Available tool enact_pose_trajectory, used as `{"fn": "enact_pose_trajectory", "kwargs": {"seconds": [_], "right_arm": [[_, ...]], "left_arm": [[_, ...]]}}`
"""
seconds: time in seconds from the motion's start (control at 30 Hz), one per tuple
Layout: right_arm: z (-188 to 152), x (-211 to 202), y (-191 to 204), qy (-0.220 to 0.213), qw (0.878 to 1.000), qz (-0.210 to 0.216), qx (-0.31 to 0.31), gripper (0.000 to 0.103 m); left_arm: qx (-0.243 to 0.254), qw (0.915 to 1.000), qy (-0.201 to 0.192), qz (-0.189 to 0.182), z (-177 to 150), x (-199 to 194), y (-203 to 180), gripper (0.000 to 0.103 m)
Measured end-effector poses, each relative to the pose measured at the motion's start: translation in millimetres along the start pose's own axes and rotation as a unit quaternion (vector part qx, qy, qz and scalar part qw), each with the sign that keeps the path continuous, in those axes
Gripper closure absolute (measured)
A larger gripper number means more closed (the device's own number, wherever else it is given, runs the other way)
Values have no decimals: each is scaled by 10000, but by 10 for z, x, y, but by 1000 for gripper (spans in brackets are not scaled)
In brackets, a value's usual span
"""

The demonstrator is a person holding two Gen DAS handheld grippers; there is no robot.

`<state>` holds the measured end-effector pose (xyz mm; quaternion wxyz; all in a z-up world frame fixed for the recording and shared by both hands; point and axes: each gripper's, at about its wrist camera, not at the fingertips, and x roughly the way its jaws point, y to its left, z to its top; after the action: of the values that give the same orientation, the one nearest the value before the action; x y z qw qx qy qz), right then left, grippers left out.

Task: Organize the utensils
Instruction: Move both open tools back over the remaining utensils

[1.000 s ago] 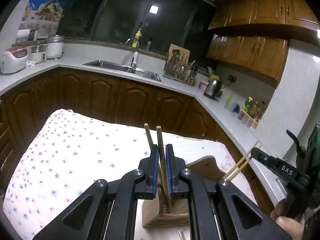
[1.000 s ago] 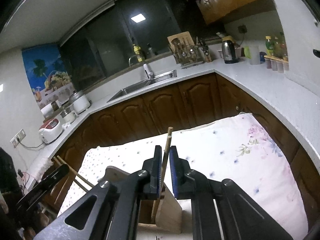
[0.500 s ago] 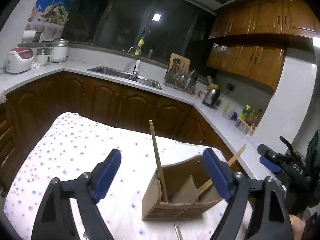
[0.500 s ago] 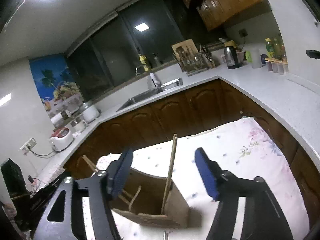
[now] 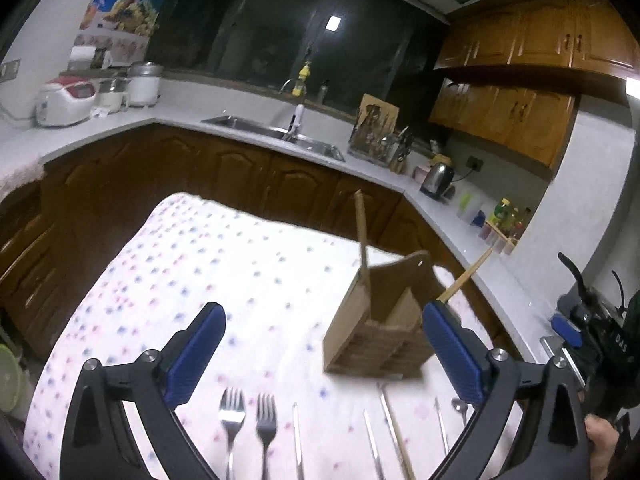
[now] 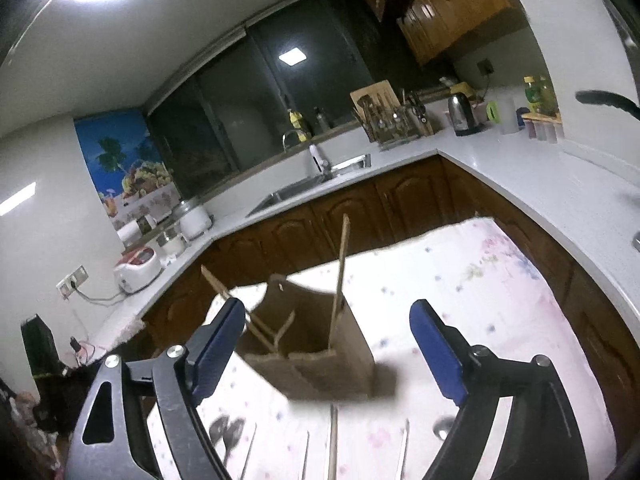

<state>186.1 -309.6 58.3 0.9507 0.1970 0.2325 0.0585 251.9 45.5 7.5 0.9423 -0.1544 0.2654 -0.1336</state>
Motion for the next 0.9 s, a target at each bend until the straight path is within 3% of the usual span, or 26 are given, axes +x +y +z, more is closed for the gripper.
{"fn": "enact_pose_trajectory", "kwargs": {"seconds": [0.37, 0.9], "right_arm": [[-397, -251, -40, 523, 9982, -201, -196, 17], [-659, -61, -360, 1210, 9900, -691, -206, 17]], "left_arm": [[65, 9987, 500, 37, -267, -320, -68, 3], [645, 9870, 1471, 115, -381, 100, -639, 5]]}}
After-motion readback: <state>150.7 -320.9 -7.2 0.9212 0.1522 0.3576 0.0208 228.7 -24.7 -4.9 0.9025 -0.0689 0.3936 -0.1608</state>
